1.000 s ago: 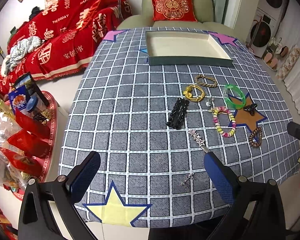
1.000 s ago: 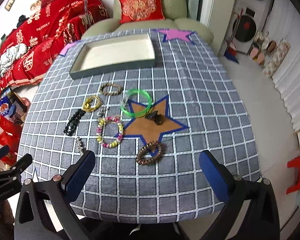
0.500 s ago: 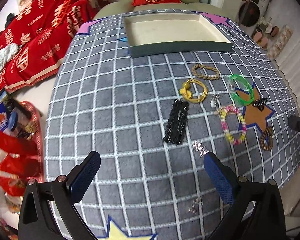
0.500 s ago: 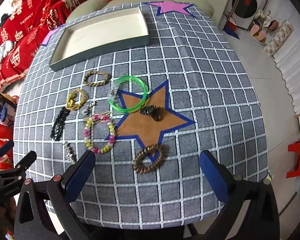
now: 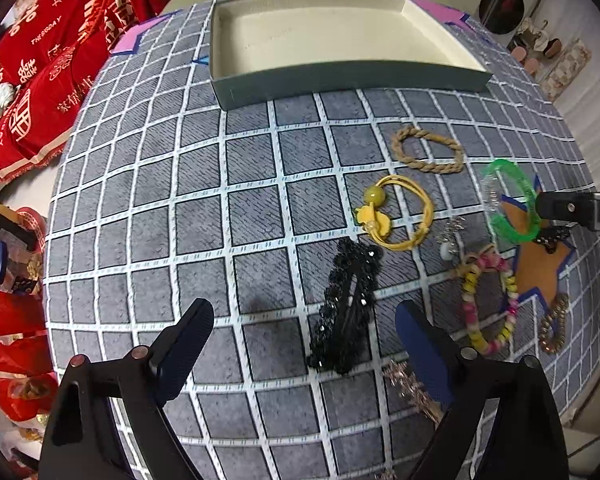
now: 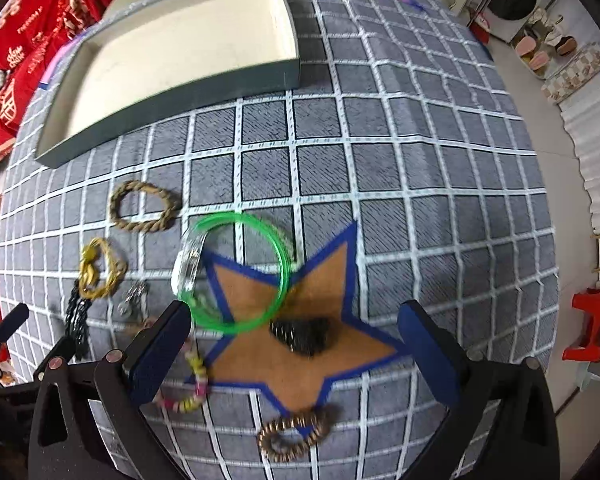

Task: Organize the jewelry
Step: 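Grasp the black beaded clip with left tool while right tool grasps green bangle, then drop the black clip in the tray with left tool while right tool releases bangle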

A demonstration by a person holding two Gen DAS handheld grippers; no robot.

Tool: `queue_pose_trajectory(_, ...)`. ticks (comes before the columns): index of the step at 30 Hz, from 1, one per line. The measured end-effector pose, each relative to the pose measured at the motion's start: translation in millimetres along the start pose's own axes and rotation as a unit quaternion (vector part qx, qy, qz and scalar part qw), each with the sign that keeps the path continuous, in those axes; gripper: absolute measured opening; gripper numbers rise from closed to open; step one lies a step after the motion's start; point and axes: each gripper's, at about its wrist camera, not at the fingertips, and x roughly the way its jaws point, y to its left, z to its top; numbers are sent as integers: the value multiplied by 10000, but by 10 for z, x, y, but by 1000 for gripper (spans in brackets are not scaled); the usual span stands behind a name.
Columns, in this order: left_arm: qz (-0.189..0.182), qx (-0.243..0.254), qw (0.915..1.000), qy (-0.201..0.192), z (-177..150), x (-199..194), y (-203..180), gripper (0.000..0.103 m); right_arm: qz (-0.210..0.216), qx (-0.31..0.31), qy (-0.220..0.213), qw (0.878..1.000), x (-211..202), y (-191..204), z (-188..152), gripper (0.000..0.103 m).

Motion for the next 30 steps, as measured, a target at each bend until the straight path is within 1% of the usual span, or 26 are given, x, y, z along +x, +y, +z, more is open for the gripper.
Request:
queue_pose_trajectory(1,-5,-2,10000,50,15,34,4,97,-3,-34,72,10000,54,11,37,98)
queue_pose_trajectory(2,-20,-6,9999,112,32,73,6,89,-5,-71,125,9999,94,22,63,97)
queue_pose_trajectory(3,-42,-5,9998,198,46,113,6,87,-8,-133,198,9997,149,39,93,94)
queue_pose_trajectory(4,-50,-6,9996,295,59,156,6,86,-14,-174,241,9996,184,51,113,87)
queue_pose_trajectory(5,-46,-11,9994,330,70,183,12,86,-20,-223,316,9993,230,64,133,82)
queue_pose_trajectory(6,-38,-12,9994,352,74,198,11,86,-16,-245,371,9990,265,63,151,74)
queue_pose_trajectory(7,-23,-2,9993,375,78,213,6,86,-11,-260,459,9986,307,67,164,72)
queue_pose_trajectory(9,12,70,9994,345,86,218,-21,86,-50,-343,393,9986,312,83,187,71)
queue_pose_trajectory(10,4,82,9994,336,89,229,-40,85,-38,-405,377,9985,333,98,192,69)
queue_pose_trajectory(11,-10,87,9995,310,93,234,-53,80,-39,-495,360,9981,333,118,210,67)
queue_pose_trajectory(12,-22,101,9996,280,106,227,-70,77,-34,-568,331,9978,340,134,235,60)
queue_pose_trajectory(13,-37,119,9996,254,116,225,-124,68,-35,-627,300,9976,330,176,256,47)
queue_pose_trajectory(14,-41,147,9996,230,137,214,-205,56,-41,-660,293,9974,314,272,315,40)
queue_pose_trajectory(15,-54,171,9996,215,150,200,-233,49,-15,-689,282,9972,305,302,338,25)
queue_pose_trajectory(16,-63,207,9996,197,168,193,-264,40,-25,-696,296,9971,298,350,372,15)
queue_pose_trajectory(18,-87,221,9994,242,250,209,-356,40,1,-687,334,9971,255,464,466,7)
queue_pose_trajectory(22,-187,161,9994,259,363,146,-439,39,204,-640,354,9971,196,594,570,7)
queue_pose_trajectory(25,-262,94,9994,196,444,-19,-415,39,425,-695,342,9961,49,558,648,7)
queue_pose_trajectory(26,-284,55,9995,151,498,-84,-401,39,481,-708,336,9958,-2,475,663,7)
queue_pose_trajectory(28,-325,-30,9994,73,611,-187,-388,39,603,-718,301,9951,-123,480,769,7)
queue_pose_trajectory(30,-341,-140,9993,-62,800,-303,-373,39,719,-691,249,9947,-254,473,928,7)
